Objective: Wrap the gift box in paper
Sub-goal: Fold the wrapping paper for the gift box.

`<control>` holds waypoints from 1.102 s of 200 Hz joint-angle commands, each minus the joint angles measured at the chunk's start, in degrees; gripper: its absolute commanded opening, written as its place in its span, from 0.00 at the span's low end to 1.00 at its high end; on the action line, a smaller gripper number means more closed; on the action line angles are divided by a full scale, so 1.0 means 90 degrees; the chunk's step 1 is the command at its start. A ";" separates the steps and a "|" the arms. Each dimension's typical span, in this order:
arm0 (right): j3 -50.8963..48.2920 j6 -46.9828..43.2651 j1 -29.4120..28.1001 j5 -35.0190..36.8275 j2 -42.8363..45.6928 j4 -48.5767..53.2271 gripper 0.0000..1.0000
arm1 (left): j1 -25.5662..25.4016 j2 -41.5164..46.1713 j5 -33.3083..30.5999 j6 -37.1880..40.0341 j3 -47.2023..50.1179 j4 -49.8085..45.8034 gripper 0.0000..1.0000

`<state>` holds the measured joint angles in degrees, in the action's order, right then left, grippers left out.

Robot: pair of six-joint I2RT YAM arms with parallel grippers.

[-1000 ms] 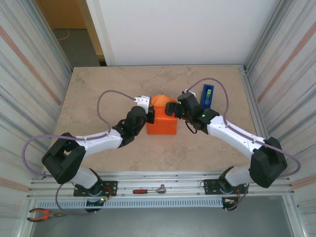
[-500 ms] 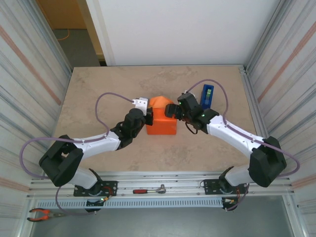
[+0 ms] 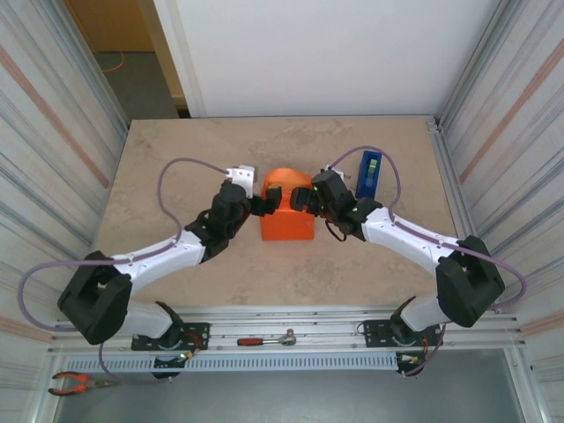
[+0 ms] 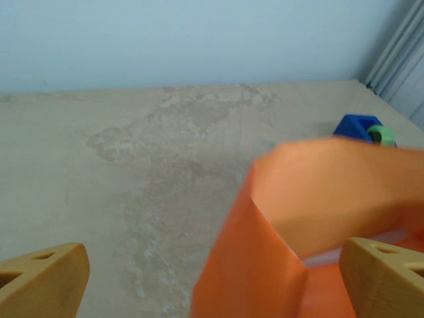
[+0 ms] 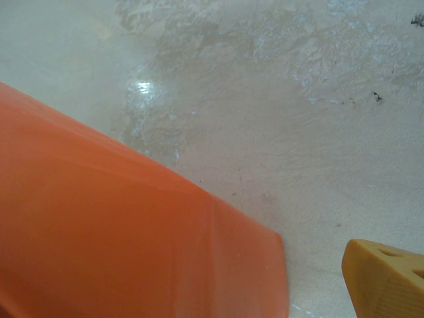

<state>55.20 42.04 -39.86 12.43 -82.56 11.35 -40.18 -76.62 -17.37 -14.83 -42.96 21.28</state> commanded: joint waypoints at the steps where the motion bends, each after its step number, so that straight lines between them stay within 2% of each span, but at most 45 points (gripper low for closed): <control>1: -0.0233 0.0085 -0.0043 0.0200 -0.0064 0.0511 0.98 | 0.0195 0.0405 0.0300 0.0153 -0.0395 -0.0767 0.99; 33: -0.0298 0.0145 -0.0053 0.0212 -0.0076 0.0633 0.98 | 0.0365 0.0810 0.0528 0.0140 -0.0529 -0.1505 0.98; 57: -0.0371 0.0177 -0.0045 0.0182 -0.0064 0.0684 0.98 | 0.0364 0.0999 0.0701 0.0120 -0.0537 -0.1908 0.93; 93: -0.0449 0.0202 -0.0045 0.0126 -0.0055 0.0706 0.98 | 0.0248 0.1102 0.0821 0.0053 -0.0318 -0.1845 0.87; 128: -0.0440 0.0193 0.0013 0.0022 -0.0140 0.0712 0.98 | 0.0114 0.0652 0.0854 0.0033 -0.0347 -0.1349 0.85; 156: -0.0479 0.0192 0.0024 -0.0042 -0.0156 0.0732 0.98 | 0.0022 0.0258 0.0644 0.0071 -0.0433 -0.1078 0.78; 220: -0.0489 0.0191 0.0028 -0.0082 -0.0249 0.0722 0.98 | -0.0114 -0.0031 0.0194 0.0143 -0.0359 -0.0844 0.53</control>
<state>53.45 44.45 -39.75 11.90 -82.11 9.39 -40.66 -76.47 -12.27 -14.24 -46.26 10.55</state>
